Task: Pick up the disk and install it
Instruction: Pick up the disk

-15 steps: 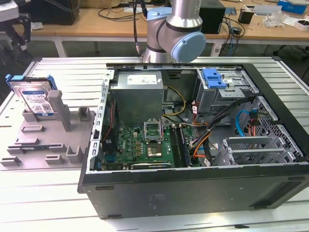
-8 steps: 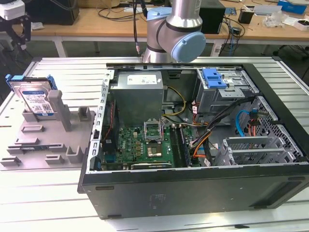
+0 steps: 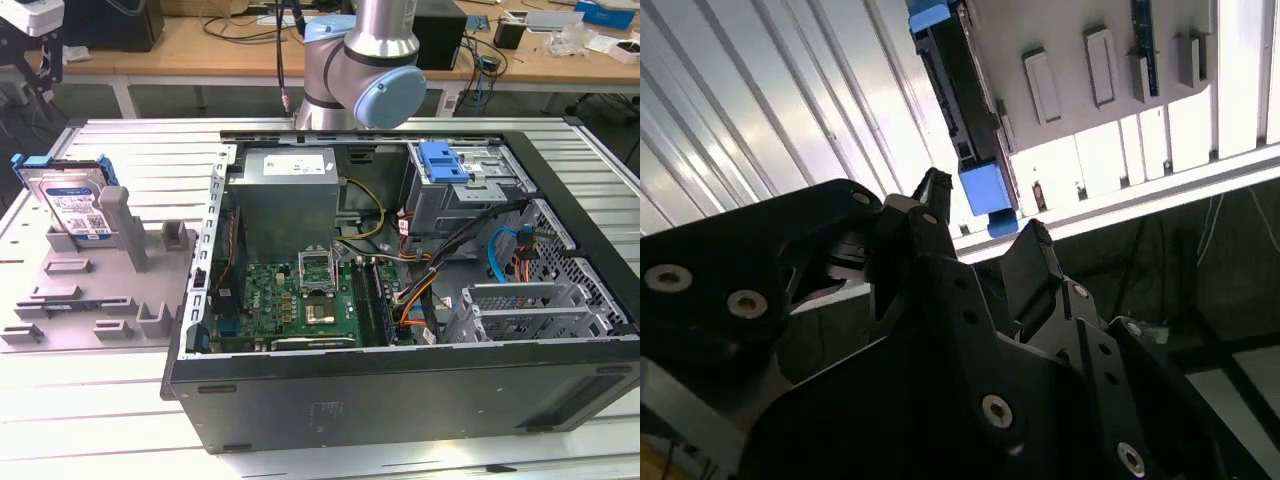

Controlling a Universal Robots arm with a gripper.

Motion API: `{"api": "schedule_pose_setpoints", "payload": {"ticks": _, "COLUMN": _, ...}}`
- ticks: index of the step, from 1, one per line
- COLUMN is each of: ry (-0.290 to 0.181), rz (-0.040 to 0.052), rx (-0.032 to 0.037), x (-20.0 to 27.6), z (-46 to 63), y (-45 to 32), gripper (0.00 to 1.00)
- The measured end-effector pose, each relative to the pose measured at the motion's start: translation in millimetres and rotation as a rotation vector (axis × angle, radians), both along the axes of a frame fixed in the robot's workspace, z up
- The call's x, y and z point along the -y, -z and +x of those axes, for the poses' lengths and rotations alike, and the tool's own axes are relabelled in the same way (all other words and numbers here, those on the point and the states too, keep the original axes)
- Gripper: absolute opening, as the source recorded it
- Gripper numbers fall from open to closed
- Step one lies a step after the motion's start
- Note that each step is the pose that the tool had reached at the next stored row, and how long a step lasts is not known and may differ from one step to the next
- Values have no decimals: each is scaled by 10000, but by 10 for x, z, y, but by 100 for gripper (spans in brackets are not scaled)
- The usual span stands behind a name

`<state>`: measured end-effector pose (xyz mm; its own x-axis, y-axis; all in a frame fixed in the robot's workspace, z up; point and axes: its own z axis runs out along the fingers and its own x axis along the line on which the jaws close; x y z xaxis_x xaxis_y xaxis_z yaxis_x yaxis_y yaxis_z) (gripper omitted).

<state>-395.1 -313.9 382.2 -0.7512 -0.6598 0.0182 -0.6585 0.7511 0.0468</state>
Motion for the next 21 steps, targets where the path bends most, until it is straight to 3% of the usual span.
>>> {"api": "schedule_pose_setpoints", "payload": {"ticks": 8, "ry": -1255, "rz": 0, "rx": -1, "x": -11, "z": -1, "y": 1, "gripper": 48}}
{"api": "schedule_pose_setpoints", "payload": {"ticks": 12, "ry": -2372, "rz": 0, "rx": -2, "x": -16, "z": -1, "y": 3, "gripper": 48}}
{"api": "schedule_pose_setpoints", "payload": {"ticks": 14, "ry": -2708, "rz": -1, "rx": -2, "x": -20, "z": -2, "y": 3, "gripper": 48}}
{"api": "schedule_pose_setpoints", "payload": {"ticks": 21, "ry": -2902, "rz": -7, "rx": -2, "x": -20, "z": -2, "y": 3, "gripper": 48}}
